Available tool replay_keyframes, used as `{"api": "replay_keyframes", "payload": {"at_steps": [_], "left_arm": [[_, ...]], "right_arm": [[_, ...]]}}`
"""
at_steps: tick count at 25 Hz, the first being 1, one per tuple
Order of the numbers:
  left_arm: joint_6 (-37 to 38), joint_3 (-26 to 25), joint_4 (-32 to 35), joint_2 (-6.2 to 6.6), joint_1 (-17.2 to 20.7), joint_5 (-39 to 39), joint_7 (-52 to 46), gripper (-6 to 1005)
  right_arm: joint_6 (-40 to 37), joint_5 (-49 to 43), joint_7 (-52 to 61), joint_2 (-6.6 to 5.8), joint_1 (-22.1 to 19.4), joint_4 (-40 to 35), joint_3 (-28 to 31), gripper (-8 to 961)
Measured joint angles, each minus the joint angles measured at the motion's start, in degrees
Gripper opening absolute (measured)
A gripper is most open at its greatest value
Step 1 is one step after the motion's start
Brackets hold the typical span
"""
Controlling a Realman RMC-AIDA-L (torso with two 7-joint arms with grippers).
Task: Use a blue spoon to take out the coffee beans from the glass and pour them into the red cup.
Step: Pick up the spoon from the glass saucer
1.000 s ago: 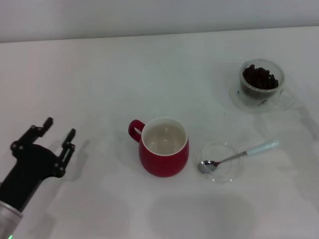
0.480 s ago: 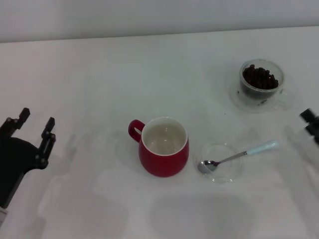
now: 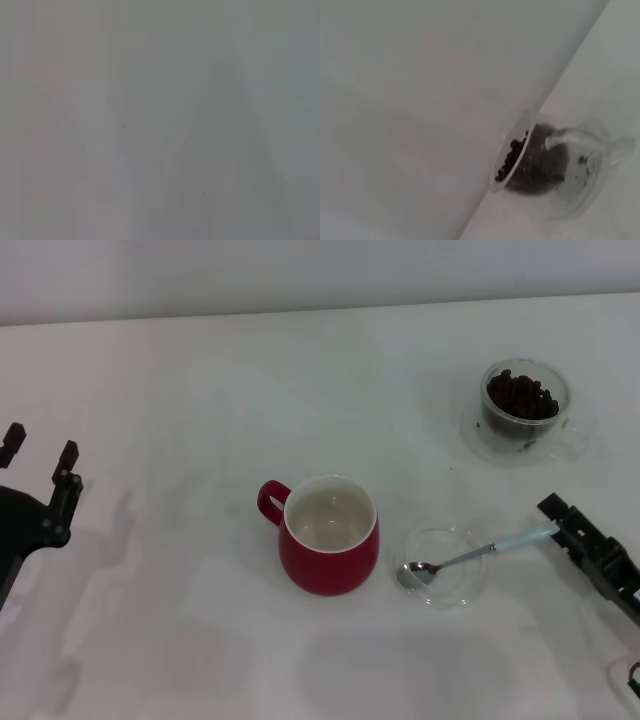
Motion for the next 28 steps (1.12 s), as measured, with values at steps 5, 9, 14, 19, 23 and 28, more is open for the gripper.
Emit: {"api": "replay_keyframes", "payload": {"at_steps": [5, 9, 14, 19, 23, 28], "left_arm": [[-0.36, 0.0, -0.71, -0.04, -0.78, -0.03, 0.02, 493], [-0.45, 0.0, -0.94, -0.01, -1.09, -0.1, 0.02, 493], [-0.58, 0.0, -1.28, -0.04, -1.17, -0.14, 0.01, 493], [-0.97, 0.0, -1.32, -0.07, -1.14, -0.19, 0.0, 493], [-1.0, 0.0, -1.33, -0.09, -0.99, -0.24, -0.02, 493], [-1.09, 0.0, -1.31, -0.19, -0.88, -0.25, -0.04, 492]], "right_arm": [[0.79, -1.43, -1.23, 0.08, 0.47, 1.62, 0.04, 827], [1.55, -3.19, -1.77, 0.19, 0.94, 1.82, 0.41, 826], [1.47, -3.38, -2.4, 0.25, 1.32, 2.26, 0.32, 825], [1.18, -3.39, -2.56, 0.26, 1.32, 2.28, 0.22, 786], [0.98, -3.39, -2.58, 0.27, 1.25, 2.23, 0.05, 756], [-0.08, -4.01, -2.62, 0.26, 1.48, 1.93, 0.03, 725]]}}
